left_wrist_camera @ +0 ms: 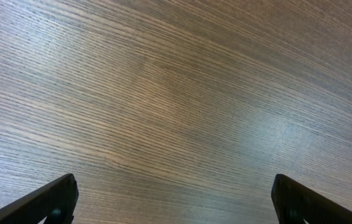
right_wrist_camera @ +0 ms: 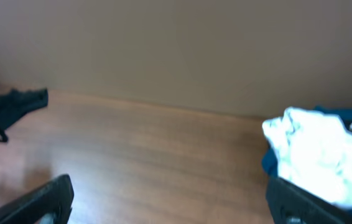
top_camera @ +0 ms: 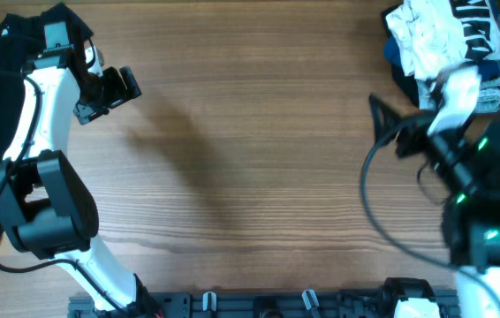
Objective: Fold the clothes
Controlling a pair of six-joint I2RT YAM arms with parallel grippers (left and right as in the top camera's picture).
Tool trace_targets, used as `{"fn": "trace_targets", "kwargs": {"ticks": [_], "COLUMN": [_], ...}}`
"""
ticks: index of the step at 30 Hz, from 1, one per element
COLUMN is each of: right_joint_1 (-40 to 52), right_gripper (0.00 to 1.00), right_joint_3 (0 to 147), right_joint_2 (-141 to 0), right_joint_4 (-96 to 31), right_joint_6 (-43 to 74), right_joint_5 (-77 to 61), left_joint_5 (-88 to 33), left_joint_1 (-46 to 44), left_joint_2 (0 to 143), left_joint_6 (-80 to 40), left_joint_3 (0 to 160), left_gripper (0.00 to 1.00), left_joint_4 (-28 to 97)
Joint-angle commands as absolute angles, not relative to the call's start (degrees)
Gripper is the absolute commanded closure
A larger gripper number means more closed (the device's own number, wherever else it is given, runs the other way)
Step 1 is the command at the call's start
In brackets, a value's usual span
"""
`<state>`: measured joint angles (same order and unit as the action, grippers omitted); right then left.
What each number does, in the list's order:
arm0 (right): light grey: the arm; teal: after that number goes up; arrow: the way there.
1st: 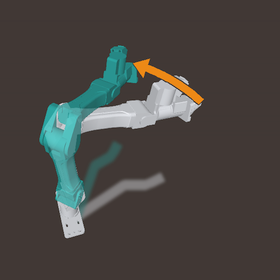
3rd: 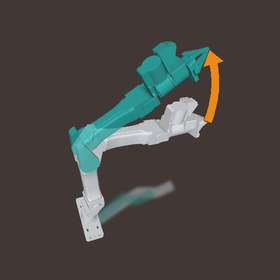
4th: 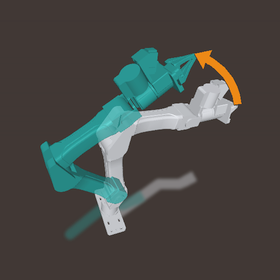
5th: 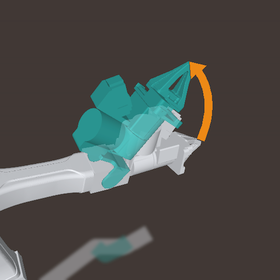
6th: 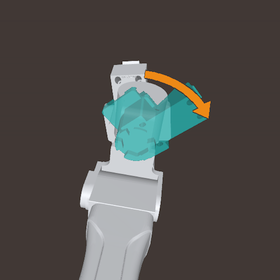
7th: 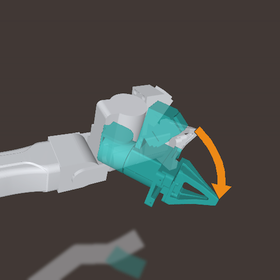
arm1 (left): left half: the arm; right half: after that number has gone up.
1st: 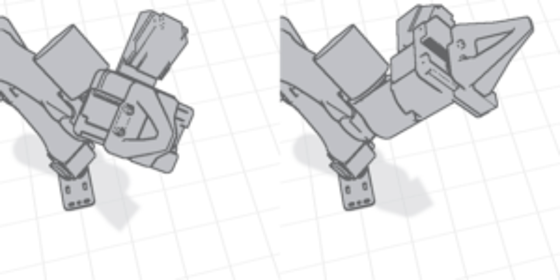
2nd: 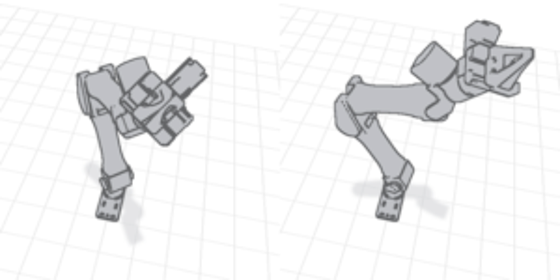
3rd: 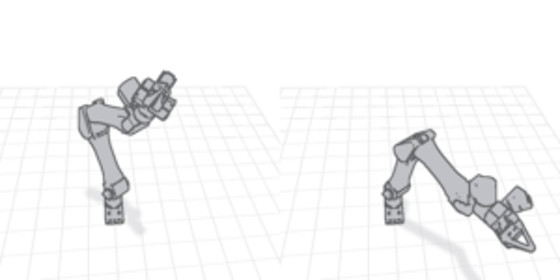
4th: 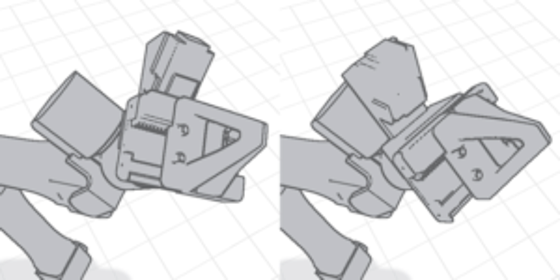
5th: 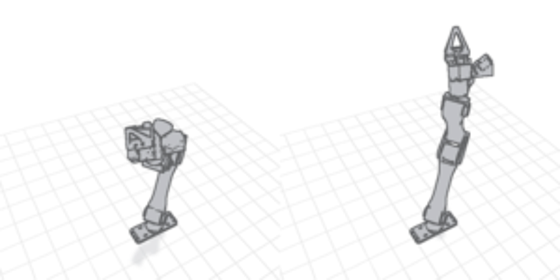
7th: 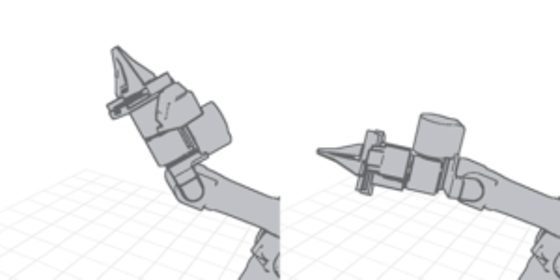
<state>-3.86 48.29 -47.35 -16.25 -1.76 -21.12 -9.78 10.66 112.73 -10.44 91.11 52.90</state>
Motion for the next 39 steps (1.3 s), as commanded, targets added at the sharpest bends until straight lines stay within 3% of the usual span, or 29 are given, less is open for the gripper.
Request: {"fn": "trace_targets", "kwargs": {"ticks": [1,5,9,20,39], "right_joint_1": [-3.6,-1.43,0.82,0.95,0.95], "right_gripper": [0.0,0.0,0.0,0.0,0.0], "right_joint_3": [30.87,16.73,8.21,0.3,0.3], "right_joint_2": [-38.65,-29.17,-17.32,-0.89,-0.43], "right_joint_4": [-6.68,2.81,3.38,0.58,0.69], "right_joint_6": [4.95,4.49,4.47,1.3,1.52], "right_joint_5": [-20.1,-19.0,-10.31,-8.56,-8.56], "left_joint_5": [-10.46,-10.46,-10.46,-10.46,-10.46], "left_joint_1": [10.5,10.5,10.5,10.5,10.5], "left_joint_2": [113.65,113.65,113.65,113.65,113.65], "left_joint_6": [-10.96,-10.96,-10.96,-10.96,-10.96], "left_joint_3": [90.72,90.72,90.72,90.72,90.72], "left_gripper": [0.0,0.0,0.0,0.0,0.0], "left_joint_4": [52.93,52.93,52.93,52.93,52.93]}}
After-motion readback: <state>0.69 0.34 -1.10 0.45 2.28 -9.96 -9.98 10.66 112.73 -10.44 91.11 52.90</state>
